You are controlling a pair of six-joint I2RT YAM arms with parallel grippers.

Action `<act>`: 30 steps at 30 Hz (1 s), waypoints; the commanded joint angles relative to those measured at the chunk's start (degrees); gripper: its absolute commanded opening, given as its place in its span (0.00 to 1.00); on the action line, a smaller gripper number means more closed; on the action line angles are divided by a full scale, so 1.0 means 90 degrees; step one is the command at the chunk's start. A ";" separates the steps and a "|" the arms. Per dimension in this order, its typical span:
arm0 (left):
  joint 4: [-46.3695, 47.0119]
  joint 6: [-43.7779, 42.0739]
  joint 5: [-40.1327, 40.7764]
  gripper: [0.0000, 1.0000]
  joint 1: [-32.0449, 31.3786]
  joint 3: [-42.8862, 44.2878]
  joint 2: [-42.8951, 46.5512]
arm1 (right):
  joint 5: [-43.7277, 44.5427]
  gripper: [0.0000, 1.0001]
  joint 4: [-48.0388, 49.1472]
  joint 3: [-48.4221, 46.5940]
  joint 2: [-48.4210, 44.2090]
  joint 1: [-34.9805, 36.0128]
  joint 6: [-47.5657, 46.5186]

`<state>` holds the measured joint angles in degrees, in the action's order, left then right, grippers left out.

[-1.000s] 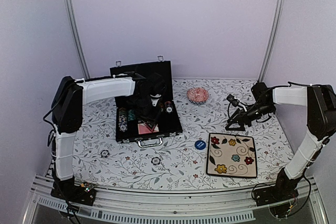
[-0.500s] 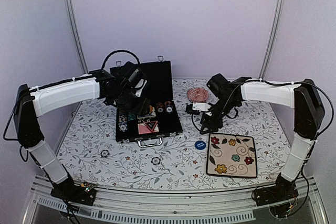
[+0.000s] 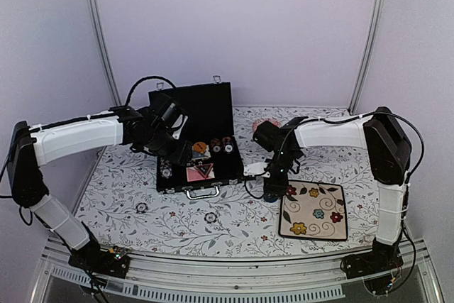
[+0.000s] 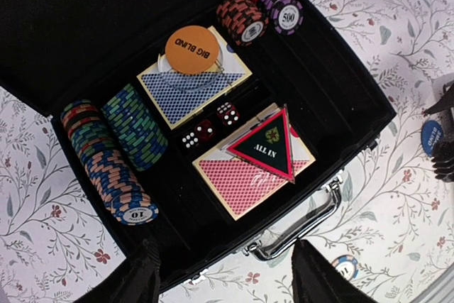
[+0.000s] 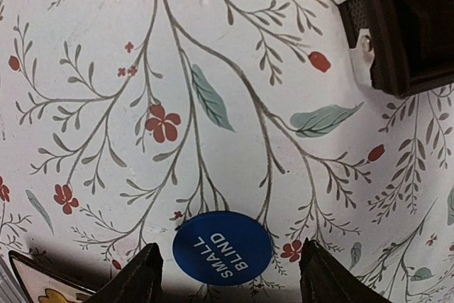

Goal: Pack up texas hold em set

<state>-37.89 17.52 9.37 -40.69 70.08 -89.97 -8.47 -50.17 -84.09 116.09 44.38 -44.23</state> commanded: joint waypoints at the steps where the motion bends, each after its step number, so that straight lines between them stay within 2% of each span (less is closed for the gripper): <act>1: 0.0293 -0.0045 0.0008 0.64 0.0123 -0.0185 0.0200 | 0.0335 0.67 -0.0414 -0.0192 0.0264 0.0058 -0.0008; 15: 0.0304 0.0041 0.0025 0.63 0.0146 -0.0138 0.0100 | 0.0579 0.67 -0.0250 0.0113 0.0340 0.0294 0.0045; 24: 0.0304 0.0122 0.0018 0.63 0.0146 -0.0159 0.0058 | 0.0405 0.60 -0.0222 0.0161 0.0439 0.0348 0.0171; 30: 0.0313 0.0134 0.0023 0.62 0.0149 -0.0160 0.0020 | 0.0691 0.59 -0.0086 0.0370 0.0402 0.0419 0.0288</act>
<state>-36.03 18.26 9.47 -40.12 68.71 -89.06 -3.05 -51.42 -83.66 118.21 46.70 -42.83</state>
